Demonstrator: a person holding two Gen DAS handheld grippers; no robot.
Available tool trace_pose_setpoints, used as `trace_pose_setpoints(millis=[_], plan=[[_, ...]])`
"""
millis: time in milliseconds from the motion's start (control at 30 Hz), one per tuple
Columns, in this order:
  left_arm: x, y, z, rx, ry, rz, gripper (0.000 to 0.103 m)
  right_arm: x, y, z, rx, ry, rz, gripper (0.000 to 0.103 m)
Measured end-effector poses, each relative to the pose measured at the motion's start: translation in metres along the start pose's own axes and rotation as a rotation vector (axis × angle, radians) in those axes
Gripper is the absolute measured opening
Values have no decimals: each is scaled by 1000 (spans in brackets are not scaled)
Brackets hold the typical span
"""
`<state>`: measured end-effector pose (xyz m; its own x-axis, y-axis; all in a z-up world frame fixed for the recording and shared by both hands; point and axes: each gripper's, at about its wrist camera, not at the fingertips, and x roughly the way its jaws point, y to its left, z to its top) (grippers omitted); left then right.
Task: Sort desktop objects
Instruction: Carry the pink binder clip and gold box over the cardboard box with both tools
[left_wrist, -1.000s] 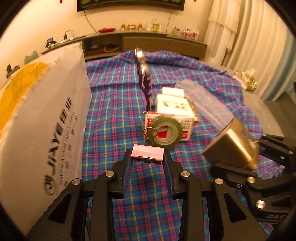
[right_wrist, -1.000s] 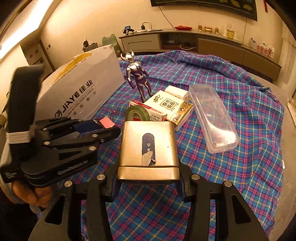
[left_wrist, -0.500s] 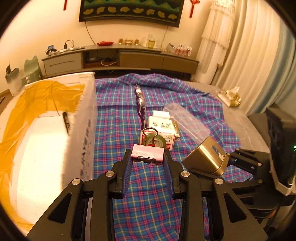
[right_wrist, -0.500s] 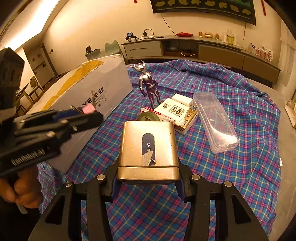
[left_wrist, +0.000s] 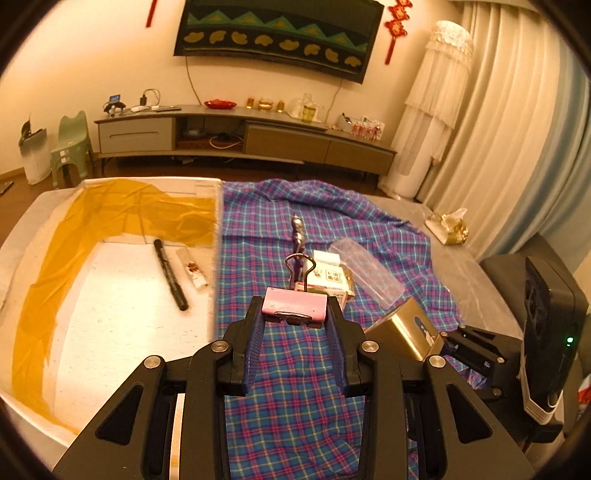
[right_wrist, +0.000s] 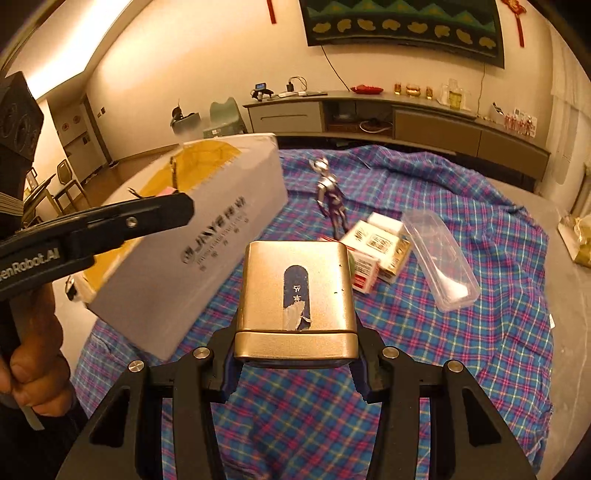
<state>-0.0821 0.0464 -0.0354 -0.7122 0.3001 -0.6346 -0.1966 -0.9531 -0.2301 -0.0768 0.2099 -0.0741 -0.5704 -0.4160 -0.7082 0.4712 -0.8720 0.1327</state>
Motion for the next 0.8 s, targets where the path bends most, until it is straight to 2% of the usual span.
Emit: trace_pose_setpoints(millis=[167,433,800], plan=[[-16,13,3,-34,-28,4,33,-13,18,9,5,-9,5,49],[-31,38,8,-90,-54,17,33,-33,55,29,-69,-29,-26,49],[-52,79,7,-172,-72,25,33,-33,97,53,-119,-21,-28,49]])
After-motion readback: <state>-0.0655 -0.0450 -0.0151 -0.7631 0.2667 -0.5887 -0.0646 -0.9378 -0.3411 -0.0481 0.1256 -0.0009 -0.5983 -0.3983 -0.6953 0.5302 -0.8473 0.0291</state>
